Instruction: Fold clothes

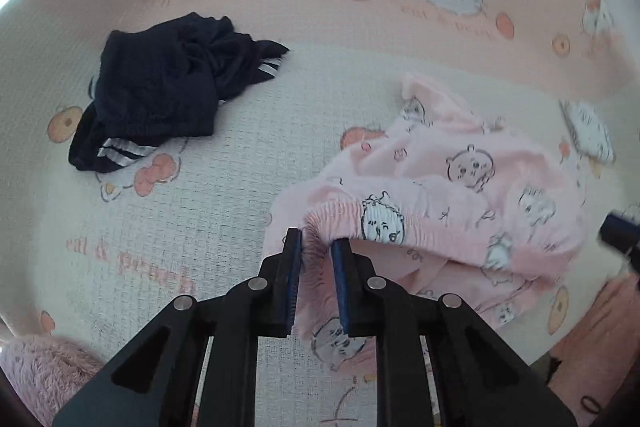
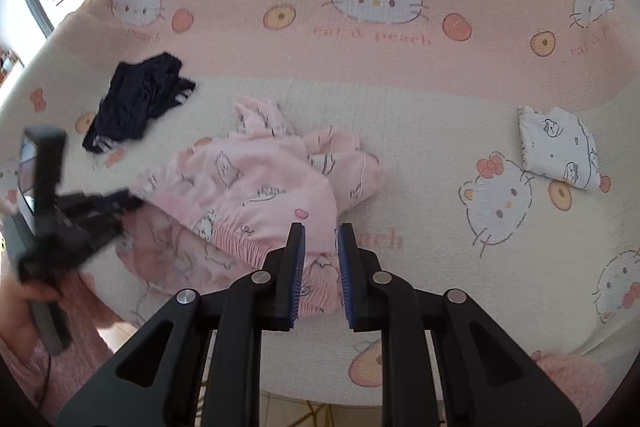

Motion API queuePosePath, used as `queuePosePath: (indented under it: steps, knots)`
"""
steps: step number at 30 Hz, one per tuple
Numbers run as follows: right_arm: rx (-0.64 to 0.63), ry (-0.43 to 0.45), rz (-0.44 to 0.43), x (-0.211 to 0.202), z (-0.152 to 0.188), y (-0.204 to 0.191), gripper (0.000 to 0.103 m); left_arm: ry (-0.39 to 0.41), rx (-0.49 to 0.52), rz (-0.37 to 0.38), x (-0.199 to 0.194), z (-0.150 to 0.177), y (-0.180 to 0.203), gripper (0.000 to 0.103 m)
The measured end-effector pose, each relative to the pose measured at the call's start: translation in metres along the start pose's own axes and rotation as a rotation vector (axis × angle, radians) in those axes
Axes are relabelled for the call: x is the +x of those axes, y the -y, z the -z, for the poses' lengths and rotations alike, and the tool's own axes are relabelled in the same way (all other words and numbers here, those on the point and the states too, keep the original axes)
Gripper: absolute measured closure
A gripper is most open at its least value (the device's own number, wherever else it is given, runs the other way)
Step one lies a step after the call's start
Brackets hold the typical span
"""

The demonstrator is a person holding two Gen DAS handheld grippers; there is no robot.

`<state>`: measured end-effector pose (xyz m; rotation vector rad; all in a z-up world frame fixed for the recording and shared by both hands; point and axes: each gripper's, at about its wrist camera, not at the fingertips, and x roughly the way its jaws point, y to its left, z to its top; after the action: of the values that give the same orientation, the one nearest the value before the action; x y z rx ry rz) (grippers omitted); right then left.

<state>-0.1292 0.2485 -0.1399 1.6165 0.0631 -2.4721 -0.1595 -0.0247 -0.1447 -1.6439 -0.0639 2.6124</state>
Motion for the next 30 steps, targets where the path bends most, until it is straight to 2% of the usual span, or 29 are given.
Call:
queuePosePath:
  steps: [3,6,9,10,12,13,14,16,18,21,22,23,24,26,27,30]
  knots:
    - [-0.028,-0.105,-0.017,0.022,0.016,-0.005,0.075,0.007,0.039,0.003,-0.011,0.002,-0.001,0.086]
    - [-0.063,-0.108,0.033,0.027,0.03,-0.017,0.068,0.0,0.077,0.019,-0.018,0.01,0.001,0.084]
    - [-0.096,-0.133,0.032,0.034,0.041,-0.027,0.053,-0.003,0.092,0.02,-0.02,0.019,0.003,0.084]
    - [-0.122,-0.141,0.056,0.041,0.045,-0.029,0.051,-0.013,0.101,0.005,-0.018,0.021,0.005,0.084]
    - [-0.134,-0.143,0.128,0.057,0.048,-0.026,0.052,-0.05,0.117,0.003,-0.011,0.027,0.009,0.079]
    - [-0.106,-0.15,0.137,0.063,0.046,-0.02,0.055,-0.074,0.124,0.015,-0.007,0.03,0.012,0.078]
    - [-0.066,-0.159,0.135,0.067,0.044,-0.013,0.059,-0.098,0.13,0.026,-0.003,0.034,0.016,0.075]
    - [-0.001,-0.125,0.091,0.064,0.037,-0.003,0.061,-0.145,0.128,0.03,0.007,0.041,0.021,0.072]
    - [-0.012,-0.083,0.087,0.058,0.028,-0.003,0.065,-0.191,0.122,0.029,0.019,0.049,0.025,0.067]
    - [-0.092,-0.121,0.064,0.067,0.024,-0.014,0.065,-0.231,0.102,-0.066,0.034,0.057,0.027,0.066]
    - [-0.122,-0.15,0.071,0.075,0.027,-0.018,0.065,-0.214,0.085,-0.088,0.033,0.057,0.025,0.066]
    - [-0.153,-0.179,0.078,0.082,0.03,-0.022,0.066,-0.193,0.066,-0.105,0.03,0.056,0.022,0.075]
    - [-0.183,-0.209,0.085,0.09,0.033,-0.027,0.067,-0.17,0.051,-0.116,0.024,0.051,0.018,0.094]
    - [-0.165,-0.205,0.099,0.088,0.033,-0.024,0.084,-0.109,0.034,-0.105,0.003,0.039,0.01,0.094]
    - [-0.134,-0.183,0.102,0.08,0.03,-0.019,0.088,-0.068,0.028,-0.102,-0.011,0.032,0.005,0.098]
    - [-0.048,-0.069,0.131,0.04,0.014,-0.001,0.093,0.045,0.03,-0.12,-0.056,0.013,-0.007,0.098]
